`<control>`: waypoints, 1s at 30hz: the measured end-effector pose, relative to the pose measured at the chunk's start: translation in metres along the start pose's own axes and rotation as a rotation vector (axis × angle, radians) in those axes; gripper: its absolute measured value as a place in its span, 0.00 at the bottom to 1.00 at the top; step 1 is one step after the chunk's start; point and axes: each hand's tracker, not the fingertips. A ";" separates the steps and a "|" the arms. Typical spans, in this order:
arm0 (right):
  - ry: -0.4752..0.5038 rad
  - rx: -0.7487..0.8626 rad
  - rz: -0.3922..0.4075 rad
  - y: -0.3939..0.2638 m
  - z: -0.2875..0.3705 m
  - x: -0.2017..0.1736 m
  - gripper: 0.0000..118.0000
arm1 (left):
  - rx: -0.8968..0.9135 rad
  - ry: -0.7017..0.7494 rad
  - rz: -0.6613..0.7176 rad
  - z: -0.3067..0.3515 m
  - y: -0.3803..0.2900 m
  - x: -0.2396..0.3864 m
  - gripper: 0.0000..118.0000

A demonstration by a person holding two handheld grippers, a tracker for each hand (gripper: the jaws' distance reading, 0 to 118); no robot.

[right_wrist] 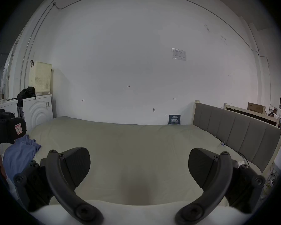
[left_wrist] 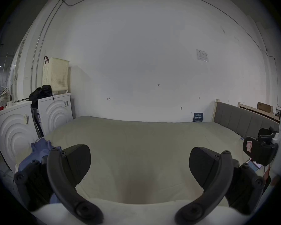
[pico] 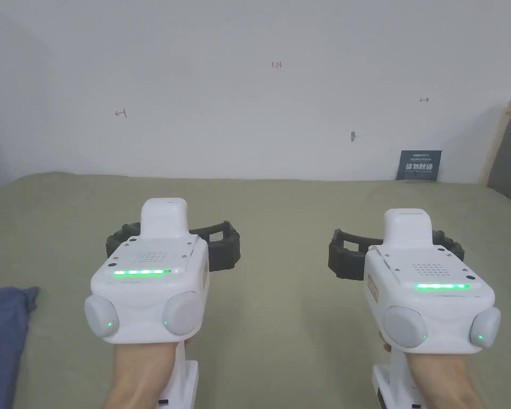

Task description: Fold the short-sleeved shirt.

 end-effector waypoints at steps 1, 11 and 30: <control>0.002 0.000 0.000 0.000 0.000 0.000 1.00 | 0.000 0.002 -0.002 0.000 0.000 0.000 1.00; 0.005 0.000 -0.006 0.000 0.000 -0.001 1.00 | -0.002 0.002 -0.008 0.001 0.001 0.001 1.00; 0.013 0.001 -0.011 0.000 0.001 -0.002 1.00 | -0.015 0.005 -0.007 0.001 0.000 0.001 1.00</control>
